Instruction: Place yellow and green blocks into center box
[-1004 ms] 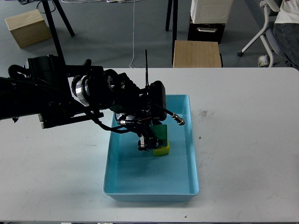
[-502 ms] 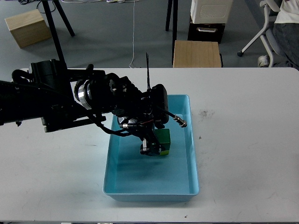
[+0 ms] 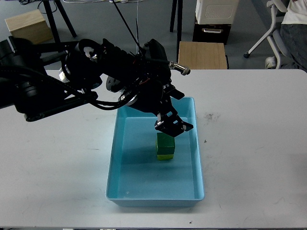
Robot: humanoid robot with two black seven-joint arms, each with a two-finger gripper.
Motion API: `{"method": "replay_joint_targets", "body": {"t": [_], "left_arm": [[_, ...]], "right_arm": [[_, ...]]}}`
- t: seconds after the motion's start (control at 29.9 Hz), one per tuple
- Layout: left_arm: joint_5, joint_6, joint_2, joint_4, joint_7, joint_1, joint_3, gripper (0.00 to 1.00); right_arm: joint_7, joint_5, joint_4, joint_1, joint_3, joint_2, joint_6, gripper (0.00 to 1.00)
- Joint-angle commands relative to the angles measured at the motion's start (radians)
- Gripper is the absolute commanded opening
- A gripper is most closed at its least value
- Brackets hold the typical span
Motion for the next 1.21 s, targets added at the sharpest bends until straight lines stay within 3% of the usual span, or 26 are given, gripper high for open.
{"method": "replay_joint_targets", "body": {"t": [0.0, 0.2, 0.3, 0.44, 0.57, 0.7, 0.9, 1.17], "left_arm": [[-0.136, 0.0, 0.063, 0.009, 0.0, 0.137, -0.202, 1.0], [-0.39, 0.024, 0.029, 0.01, 0.0, 0.608, -0.636, 1.0], [-0.464, 0.203, -0.016, 0.01, 0.0, 0.742, -0.719, 1.0], [-0.674, 0.337, -0.016, -0.002, 0.0, 0.872, -0.804, 1.0], [-0.976, 0.338, -0.004, -0.007, 0.0, 0.961, -0.864, 1.0], [-1.214, 0.329, 0.005, -0.007, 0.0, 1.053, -0.914, 1.0], [-1.425, 0.318, -0.001, -0.008, 0.0, 1.187, -0.916, 1.0], [-1.529, 0.167, -0.021, -0.007, 0.0, 1.3, -0.922, 1.0]], "right_arm": [[0.0, 0.0, -0.001, 0.078, -0.01, -0.001, 0.008, 0.99], [-0.002, 0.002, -0.025, 0.285, -0.096, 0.003, 0.009, 0.99], [-0.059, 0.034, -0.028, 0.359, -0.149, 0.01, 0.008, 0.99], [-0.148, 0.228, -0.031, 0.431, -0.188, 0.011, 0.008, 0.99], [-0.203, 0.464, -0.034, 0.462, -0.182, 0.016, 0.009, 0.99], [-0.22, 0.624, -0.034, 0.448, -0.153, 0.06, 0.029, 0.99], [-0.22, 0.704, -0.033, 0.292, -0.082, 0.143, 0.226, 0.99], [-0.22, 0.975, -0.047, 0.181, -0.096, 0.192, 0.22, 0.99]]}}
